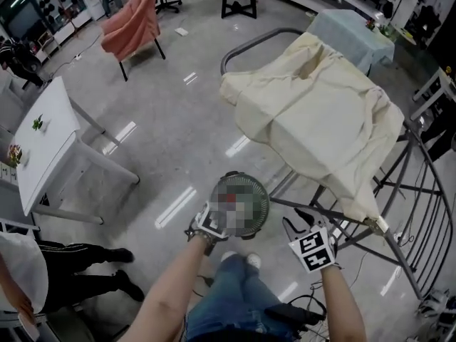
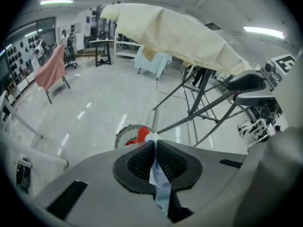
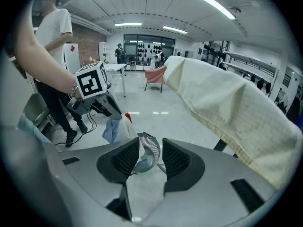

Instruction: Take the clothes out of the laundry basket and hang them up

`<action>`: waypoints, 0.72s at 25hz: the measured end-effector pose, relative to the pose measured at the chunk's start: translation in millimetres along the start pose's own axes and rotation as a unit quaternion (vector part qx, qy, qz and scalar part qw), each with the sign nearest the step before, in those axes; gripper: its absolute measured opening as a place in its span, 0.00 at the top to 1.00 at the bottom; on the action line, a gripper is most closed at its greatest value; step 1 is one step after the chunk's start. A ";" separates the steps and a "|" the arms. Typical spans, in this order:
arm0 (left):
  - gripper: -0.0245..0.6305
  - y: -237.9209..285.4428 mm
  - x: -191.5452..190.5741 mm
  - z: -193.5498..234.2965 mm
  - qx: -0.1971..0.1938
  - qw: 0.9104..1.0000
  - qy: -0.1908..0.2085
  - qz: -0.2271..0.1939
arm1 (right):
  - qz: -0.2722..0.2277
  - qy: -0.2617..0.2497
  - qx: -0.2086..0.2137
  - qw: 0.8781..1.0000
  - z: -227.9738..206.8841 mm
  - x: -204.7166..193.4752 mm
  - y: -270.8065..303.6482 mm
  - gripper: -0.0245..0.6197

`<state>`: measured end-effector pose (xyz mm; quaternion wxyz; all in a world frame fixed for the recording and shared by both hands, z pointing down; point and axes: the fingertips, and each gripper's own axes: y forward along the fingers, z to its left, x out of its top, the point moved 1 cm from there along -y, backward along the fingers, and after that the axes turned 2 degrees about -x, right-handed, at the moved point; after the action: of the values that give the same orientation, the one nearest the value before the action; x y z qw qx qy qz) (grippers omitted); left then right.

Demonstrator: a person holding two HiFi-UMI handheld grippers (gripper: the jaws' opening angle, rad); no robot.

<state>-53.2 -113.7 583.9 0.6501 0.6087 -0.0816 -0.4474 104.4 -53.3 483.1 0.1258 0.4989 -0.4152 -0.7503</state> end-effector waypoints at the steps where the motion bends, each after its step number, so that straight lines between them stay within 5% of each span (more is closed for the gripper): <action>1: 0.94 -6.8 4.4 -3.1 0.000 1.000 0.019 0.003 | -0.002 0.000 0.002 1.000 -0.4 5.5 -4.6 0.73; 4: 0.94 -25.5 22.6 -17.1 -0.003 0.994 0.107 0.001 | -0.009 -0.001 0.006 1.000 -3.1 20.5 -16.9 0.73; 8: 0.94 -59.0 46.7 -33.9 -0.012 0.975 0.222 0.008 | -0.028 0.004 0.006 1.000 -12.0 35.7 -30.1 0.73; 12: 0.94 -97.0 66.3 -49.2 -0.035 0.933 0.357 0.029 | -0.044 0.012 0.019 0.999 -13.1 44.8 -35.3 0.73; 18: 0.94 -146.4 108.8 -68.4 -0.016 0.861 0.508 0.016 | -0.053 0.008 0.035 0.998 -14.9 51.0 -27.3 0.73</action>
<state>-15.4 -117.9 392.8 0.6177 0.7401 0.2574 -0.0672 99.2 -74.5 427.5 0.0712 0.5303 -0.4132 -0.7368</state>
